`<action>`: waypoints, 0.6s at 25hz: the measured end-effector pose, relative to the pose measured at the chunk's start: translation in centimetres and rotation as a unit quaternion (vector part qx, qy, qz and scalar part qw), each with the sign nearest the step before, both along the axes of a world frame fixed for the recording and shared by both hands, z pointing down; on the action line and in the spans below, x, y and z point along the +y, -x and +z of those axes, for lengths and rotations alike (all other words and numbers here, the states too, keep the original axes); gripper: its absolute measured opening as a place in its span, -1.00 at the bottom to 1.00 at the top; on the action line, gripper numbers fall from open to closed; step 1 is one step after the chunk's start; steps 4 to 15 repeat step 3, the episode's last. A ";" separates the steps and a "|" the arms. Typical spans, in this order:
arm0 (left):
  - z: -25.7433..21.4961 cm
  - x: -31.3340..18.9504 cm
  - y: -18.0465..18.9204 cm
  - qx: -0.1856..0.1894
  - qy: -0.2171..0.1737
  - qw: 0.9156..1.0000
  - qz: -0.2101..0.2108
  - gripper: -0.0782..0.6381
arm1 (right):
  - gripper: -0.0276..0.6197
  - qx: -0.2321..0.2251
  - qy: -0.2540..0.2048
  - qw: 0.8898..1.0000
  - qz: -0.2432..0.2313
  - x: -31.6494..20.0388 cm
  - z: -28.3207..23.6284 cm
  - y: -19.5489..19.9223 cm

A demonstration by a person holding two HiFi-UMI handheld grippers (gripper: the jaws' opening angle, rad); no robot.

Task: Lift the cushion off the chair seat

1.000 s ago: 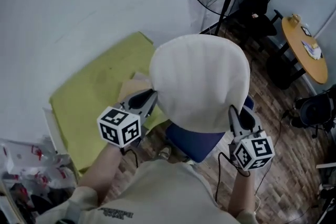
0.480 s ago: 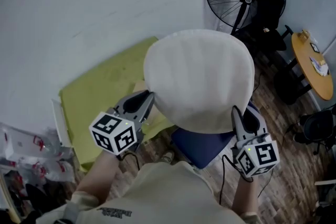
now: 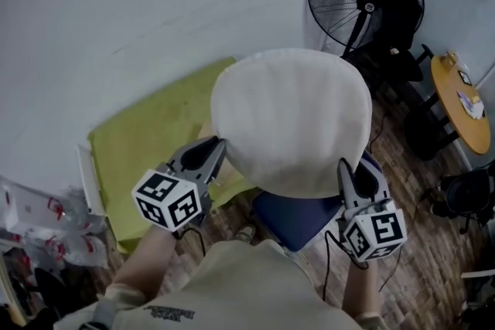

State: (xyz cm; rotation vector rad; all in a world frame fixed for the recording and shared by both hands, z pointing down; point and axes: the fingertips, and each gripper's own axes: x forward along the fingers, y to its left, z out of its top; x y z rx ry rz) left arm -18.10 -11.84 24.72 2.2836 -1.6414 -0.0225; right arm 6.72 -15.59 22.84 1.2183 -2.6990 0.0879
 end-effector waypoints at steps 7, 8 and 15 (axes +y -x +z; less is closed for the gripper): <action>-0.1 -0.4 0.2 -0.003 -0.002 1.000 -0.004 -0.64 | -0.63 0.000 -0.005 1.000 0.000 -0.2 -0.1 0.2; -0.1 -0.4 0.2 -0.003 -0.002 1.000 -0.004 -0.64 | -0.63 0.000 -0.005 1.000 0.000 -0.2 -0.1 0.2; -0.1 -0.4 0.2 -0.003 -0.002 1.000 -0.004 -0.64 | -0.63 0.000 -0.005 1.000 0.000 -0.2 -0.1 0.2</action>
